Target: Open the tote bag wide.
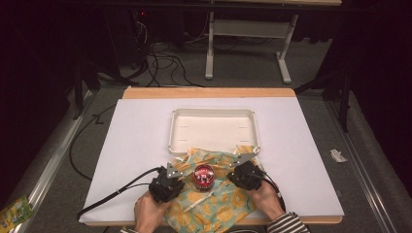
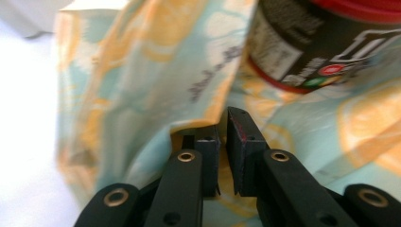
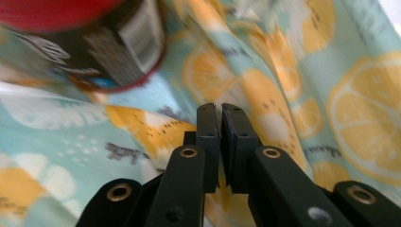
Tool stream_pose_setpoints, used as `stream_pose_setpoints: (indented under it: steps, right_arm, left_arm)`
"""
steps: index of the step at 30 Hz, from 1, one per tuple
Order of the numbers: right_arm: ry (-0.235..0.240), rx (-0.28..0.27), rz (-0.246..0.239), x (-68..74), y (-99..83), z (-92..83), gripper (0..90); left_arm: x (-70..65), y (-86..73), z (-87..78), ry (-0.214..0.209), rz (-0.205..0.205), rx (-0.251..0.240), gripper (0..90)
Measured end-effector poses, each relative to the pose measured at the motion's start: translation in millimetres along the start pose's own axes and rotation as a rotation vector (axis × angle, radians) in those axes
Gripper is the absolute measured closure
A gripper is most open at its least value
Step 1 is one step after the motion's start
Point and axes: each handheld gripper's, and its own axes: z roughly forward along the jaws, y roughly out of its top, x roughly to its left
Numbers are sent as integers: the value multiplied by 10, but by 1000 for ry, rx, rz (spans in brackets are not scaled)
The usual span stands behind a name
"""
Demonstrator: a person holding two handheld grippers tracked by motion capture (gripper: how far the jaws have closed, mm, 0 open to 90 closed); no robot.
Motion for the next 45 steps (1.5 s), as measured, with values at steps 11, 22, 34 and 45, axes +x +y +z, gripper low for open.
stream_pose_setpoints:
  steps: [11, 22, 34, 45]
  right_arm:
    - [-112, -2, 133, -325, -370, -191, 892]
    - [-115, -57, 240, -487, -716, -377, 900]
    - [-109, -85, 261, -487, -796, -395, 900]
    - [-136, -95, 259, -471, -809, -389, 900]
  left_arm:
    - [154, -79, -63, 77, -20, 10, 862]
    - [209, -126, -74, 96, -26, -13, 900]
    - [334, -162, -30, 62, -73, -86, 900]
    - [421, -171, 42, 41, -63, -163, 897]
